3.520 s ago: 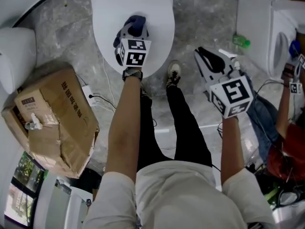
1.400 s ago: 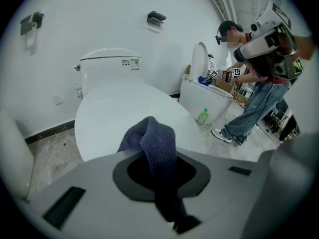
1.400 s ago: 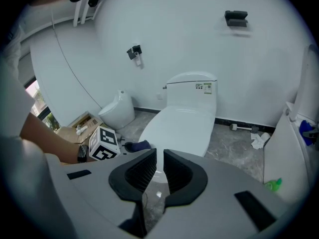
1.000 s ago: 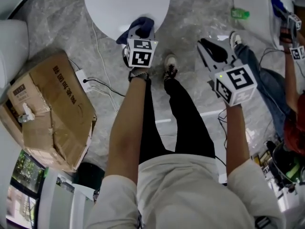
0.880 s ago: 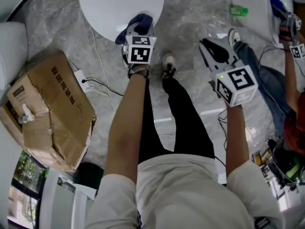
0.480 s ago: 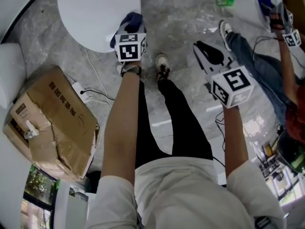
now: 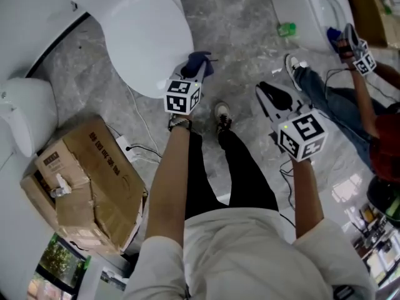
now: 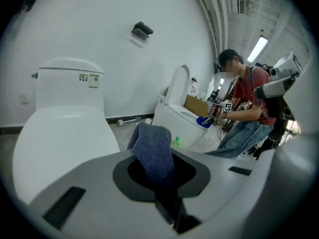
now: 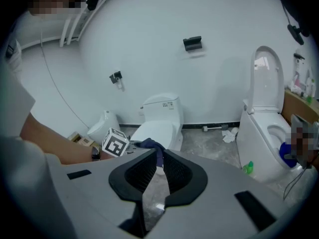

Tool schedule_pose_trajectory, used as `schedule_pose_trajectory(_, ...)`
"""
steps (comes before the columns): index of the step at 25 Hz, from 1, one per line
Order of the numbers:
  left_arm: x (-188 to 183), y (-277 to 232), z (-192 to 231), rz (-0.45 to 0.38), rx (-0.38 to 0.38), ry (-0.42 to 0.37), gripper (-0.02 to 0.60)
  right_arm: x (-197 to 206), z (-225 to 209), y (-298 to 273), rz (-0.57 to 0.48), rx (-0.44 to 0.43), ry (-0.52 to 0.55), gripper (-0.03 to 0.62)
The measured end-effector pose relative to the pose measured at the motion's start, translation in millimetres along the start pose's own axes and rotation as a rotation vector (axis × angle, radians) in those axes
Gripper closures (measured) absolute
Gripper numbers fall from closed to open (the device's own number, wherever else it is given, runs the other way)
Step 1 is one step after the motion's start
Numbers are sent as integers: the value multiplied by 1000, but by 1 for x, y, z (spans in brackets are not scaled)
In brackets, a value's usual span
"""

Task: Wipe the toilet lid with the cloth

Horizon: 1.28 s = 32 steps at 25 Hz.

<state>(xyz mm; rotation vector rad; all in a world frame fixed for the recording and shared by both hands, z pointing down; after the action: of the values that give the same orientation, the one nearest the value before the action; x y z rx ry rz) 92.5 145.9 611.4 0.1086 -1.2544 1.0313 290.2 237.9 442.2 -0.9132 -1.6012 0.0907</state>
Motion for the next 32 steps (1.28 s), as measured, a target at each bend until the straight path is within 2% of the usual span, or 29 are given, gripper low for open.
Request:
schedule_pose_trajectory(3,-36,22,6,-29,23,-110,538,-30,8,5,-73,-13,14,531)
schedule_pose_trajectory(7,-78,68,9,-64,10,-219,538,-67,22,9,-117,-28,46,531)
schedule_pose_trajectory(12,-127,136,0,-144,-37,-275,538,-113,44,21,-169,-64,96,531)
schedule_pose_trajectory(16,-162,185,-8,-180,-86,-350,538,-144,68,21,-206,-90,152,531)
schedule_pose_trajectory(24,-232,257,-25,-272,-167,-369,538,-205,113,18,-258,-151,233,531)
schedule_pose_trajectory(32,-313,306,-54,-373,-184,-439,538,-281,149,34,-350,-182,343,536)
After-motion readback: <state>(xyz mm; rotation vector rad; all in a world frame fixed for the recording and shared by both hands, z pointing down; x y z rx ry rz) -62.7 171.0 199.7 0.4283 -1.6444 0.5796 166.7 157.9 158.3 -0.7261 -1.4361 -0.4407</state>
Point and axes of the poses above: the fingertips, and each gripper's own axes: y backward along the fingers, z to its left, x out of its underside, the point moved 7 cm from there along y, backward along the fingers, and after that the axes turned 9 degrees about -z, right-handed, at the moved point
